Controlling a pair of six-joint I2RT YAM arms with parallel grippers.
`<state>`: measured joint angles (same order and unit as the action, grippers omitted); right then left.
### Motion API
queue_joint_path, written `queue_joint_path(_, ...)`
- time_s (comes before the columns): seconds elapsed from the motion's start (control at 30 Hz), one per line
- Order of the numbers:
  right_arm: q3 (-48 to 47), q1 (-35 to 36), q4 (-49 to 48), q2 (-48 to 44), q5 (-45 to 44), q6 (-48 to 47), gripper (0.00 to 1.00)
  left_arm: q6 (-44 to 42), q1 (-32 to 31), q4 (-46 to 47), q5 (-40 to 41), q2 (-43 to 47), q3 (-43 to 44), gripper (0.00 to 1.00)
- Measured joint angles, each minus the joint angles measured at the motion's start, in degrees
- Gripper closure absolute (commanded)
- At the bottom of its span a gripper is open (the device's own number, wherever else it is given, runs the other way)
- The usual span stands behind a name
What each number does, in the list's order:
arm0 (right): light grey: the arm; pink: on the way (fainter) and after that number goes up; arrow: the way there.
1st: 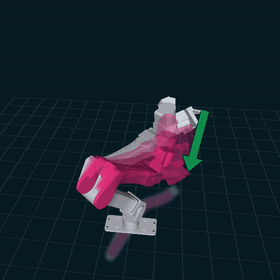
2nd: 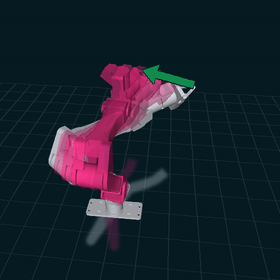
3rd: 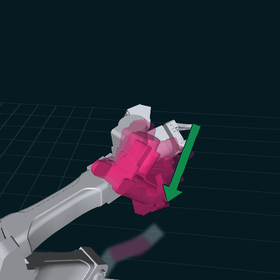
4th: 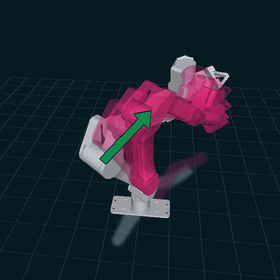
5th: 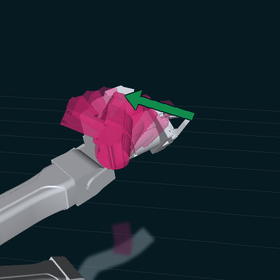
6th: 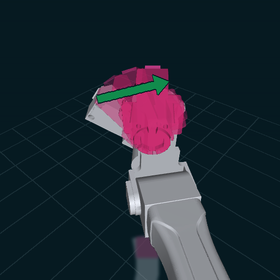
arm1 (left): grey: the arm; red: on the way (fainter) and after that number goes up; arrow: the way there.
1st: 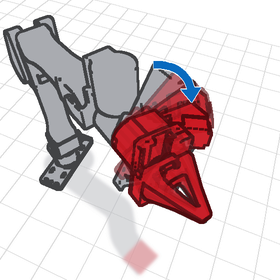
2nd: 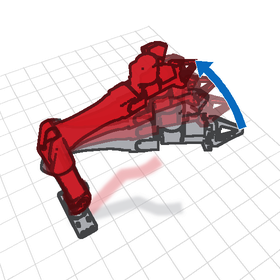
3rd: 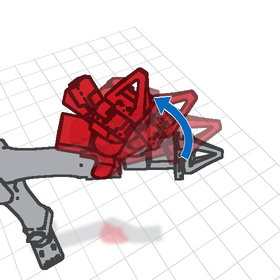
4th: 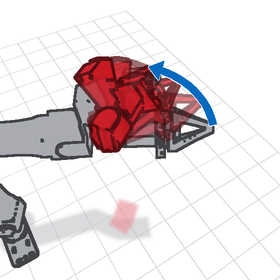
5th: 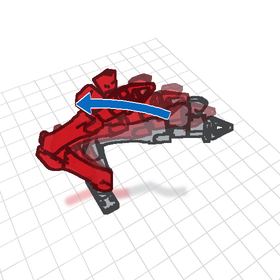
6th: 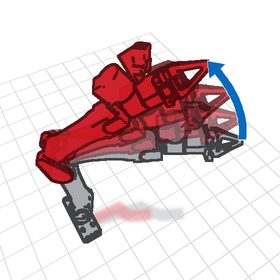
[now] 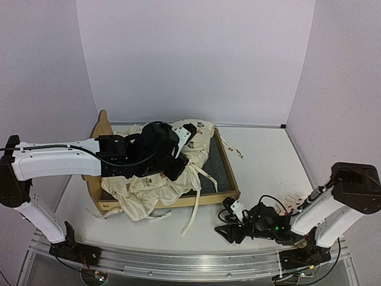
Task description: Set up the pet bed
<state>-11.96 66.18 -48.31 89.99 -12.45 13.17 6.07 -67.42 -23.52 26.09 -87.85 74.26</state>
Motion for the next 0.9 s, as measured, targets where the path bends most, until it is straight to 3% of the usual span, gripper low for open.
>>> queue_joint_path(0.1, 0.2, 0.0, -9.3, 6.2, -1.2, -2.5, 0.36, 0.0, 0.0, 0.0, 0.0, 0.0, 0.0, 1.00)
queue_joint_path(0.27, -0.3, 0.0, -16.7, 10.7, -3.6, -6.8, 0.37, 0.0, 0.0, 0.0, 0.0, 0.0, 0.0, 1.00)
queue_joint_path(0.57, -5.5, 0.0, -20.5, 15.6, -10.2, -13.7, 0.42, 0.0, 0.0, 0.0, 0.2, 0.0, 0.0, 1.00)
queue_joint_path(0.9, -11.0, 0.3, -20.6, 23.2, -17.1, -14.4, 0.43, 0.0, 0.0, 0.0, 0.6, 0.0, 0.0, 1.00)
